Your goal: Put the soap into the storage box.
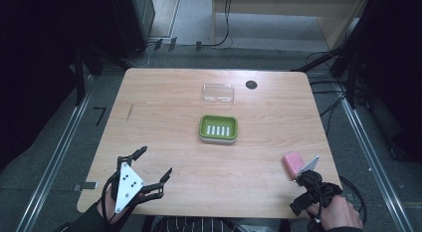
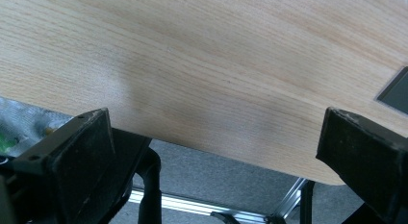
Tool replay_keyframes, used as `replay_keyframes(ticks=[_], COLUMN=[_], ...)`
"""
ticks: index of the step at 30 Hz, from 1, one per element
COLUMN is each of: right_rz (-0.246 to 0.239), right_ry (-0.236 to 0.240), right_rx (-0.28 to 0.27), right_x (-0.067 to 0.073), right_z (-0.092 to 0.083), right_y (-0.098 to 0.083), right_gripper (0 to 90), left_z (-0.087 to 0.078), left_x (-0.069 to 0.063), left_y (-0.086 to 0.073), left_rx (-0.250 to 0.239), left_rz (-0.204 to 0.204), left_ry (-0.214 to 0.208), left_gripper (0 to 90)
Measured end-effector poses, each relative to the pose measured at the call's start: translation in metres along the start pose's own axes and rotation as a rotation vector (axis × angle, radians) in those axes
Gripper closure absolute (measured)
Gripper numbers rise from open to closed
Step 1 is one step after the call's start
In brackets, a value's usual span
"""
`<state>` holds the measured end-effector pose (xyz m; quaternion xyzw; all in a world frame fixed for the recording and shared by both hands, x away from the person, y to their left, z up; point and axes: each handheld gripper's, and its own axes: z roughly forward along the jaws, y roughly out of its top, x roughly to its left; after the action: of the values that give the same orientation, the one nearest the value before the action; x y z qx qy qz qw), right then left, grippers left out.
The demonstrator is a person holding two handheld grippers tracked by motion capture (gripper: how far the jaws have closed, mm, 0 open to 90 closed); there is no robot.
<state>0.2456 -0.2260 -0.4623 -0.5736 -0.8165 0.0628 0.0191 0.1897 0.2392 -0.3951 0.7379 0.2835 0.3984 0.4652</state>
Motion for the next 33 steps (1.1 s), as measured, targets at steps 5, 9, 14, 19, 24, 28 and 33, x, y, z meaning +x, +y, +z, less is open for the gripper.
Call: replay_keyframes(ticks=[5,9,14,19,24,28,33], right_rz=[-0.01,-0.018,-0.027,-0.04,-0.048,-0.048,-0.047], right_ry=[-0.01,-0.02,-0.018,-0.002,-0.003,-0.005,-0.007], right_rx=[-0.002,-0.024,-0.028,-0.03,-0.029,-0.032,-0.043], right_x=[0.001,0.002,0.003,0.003,0.004,0.001,-0.003], right_z=[0.0,-0.002,-0.002,-0.002,-0.003,-0.006,-0.008], right_y=[0.002,0.005,0.009,0.017,0.026,0.031,0.037], right_gripper=[0.0,0.0,0.0,0.0,0.0,0.0,0.0], left_z=[0.0,0.0,0.0,0.0,0.0,0.0,0.0], left_x=[0.001,0.0,0.001,0.001,0.001,0.0,0.0], left_y=[0.0,0.0,0.0,0.0,0.0,0.0,0.0], left_rx=[-0.001,-0.002,0.001,0.001,0.0,0.001,0.001], left_rz=[-0.008,-0.005,-0.005,-0.006,-0.004,-0.003,-0.004], left_ry=[0.003,0.0,0.0,0.001,-0.001,0.0,0.001], left_gripper=[13.2,13.2,13.3,13.3,13.3,13.3,13.3])
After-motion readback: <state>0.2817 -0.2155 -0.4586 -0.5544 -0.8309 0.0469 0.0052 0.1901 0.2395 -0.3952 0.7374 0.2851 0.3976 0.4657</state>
